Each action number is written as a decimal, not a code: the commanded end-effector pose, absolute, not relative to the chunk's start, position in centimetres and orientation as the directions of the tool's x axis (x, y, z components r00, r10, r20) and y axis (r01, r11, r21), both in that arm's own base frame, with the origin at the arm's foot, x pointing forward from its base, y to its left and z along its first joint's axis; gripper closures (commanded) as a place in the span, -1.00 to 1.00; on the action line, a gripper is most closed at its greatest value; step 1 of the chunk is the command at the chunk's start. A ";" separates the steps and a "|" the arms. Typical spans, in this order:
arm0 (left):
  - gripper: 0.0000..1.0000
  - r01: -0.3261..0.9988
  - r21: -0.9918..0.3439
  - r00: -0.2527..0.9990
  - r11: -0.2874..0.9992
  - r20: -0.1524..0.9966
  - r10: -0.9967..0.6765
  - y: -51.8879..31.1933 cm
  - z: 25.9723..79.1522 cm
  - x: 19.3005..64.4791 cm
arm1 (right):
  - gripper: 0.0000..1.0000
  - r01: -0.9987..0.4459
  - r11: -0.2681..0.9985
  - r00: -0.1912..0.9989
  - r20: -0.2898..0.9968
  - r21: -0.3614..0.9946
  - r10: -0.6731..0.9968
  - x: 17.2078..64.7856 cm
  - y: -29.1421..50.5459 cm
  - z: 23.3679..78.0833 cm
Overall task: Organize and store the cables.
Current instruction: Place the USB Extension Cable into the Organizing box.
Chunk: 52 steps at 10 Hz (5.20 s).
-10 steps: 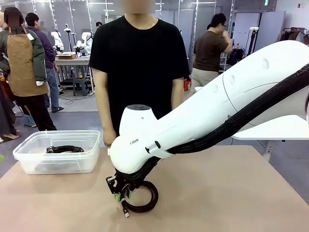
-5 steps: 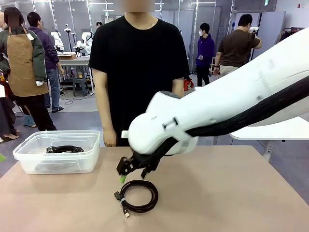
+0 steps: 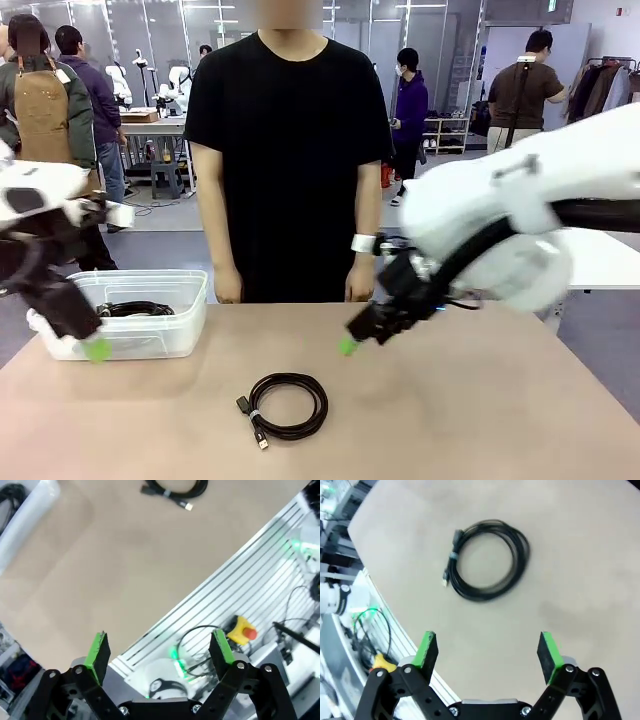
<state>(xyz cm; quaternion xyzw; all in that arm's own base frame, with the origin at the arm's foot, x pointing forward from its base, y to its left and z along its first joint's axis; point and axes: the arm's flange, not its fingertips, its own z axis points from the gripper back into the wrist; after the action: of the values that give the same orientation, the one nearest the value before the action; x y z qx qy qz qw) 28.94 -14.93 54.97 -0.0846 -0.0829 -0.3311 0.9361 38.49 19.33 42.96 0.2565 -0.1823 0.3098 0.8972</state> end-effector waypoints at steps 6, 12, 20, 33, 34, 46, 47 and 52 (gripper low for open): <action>-1.00 0.428 -0.118 0.887 0.896 0.243 -0.392 -20.3 50.9 31.9 | -1.00 -0.658 0.722 0.691 0.553 0.215 0.466 34.6 8.1 41.0; -1.00 0.335 -0.202 0.940 0.920 0.134 -0.313 -21.0 51.4 31.8 | -1.00 -0.668 0.717 0.689 0.529 0.197 0.496 38.3 8.8 44.7; -1.00 -0.154 -0.027 0.973 0.988 0.170 0.157 -32.7 43.4 35.7 | -1.00 -0.728 0.685 0.461 0.759 0.027 0.459 30.5 -12.6 43.3; -1.00 -0.402 -0.049 0.886 0.914 0.230 0.402 -35.6 31.3 40.2 | -1.00 -0.784 0.619 0.421 0.770 0.045 0.479 31.1 -19.1 42.6; -1.00 -0.410 -0.038 0.886 0.911 0.221 0.408 -35.6 30.6 40.3 | -1.00 -0.784 0.619 0.421 0.770 0.045 0.479 31.1 -19.1 42.6; 1.00 -0.382 -0.045 0.894 0.923 0.235 0.381 -35.3 32.3 40.2 | -1.00 -0.784 0.619 0.421 0.770 0.045 0.479 31.1 -19.1 42.6; 1.00 -0.354 -0.064 0.906 0.933 0.226 0.359 -35.0 33.8 39.8 | -1.00 -0.784 0.619 0.421 0.770 0.045 0.479 31.1 -19.1 42.6; 1.00 -0.095 -0.006 0.962 0.995 0.258 0.093 -32.5 42.6 37.9 | -1.00 -0.784 0.619 0.421 0.770 0.045 0.479 31.1 -19.1 42.6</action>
<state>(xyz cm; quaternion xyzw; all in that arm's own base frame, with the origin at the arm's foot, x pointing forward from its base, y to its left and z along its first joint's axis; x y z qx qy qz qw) 38.29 -33.92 41.69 -0.0117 -0.1287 0.0598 0.9898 30.97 -18.89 42.65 0.2053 -0.3691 0.3797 0.8231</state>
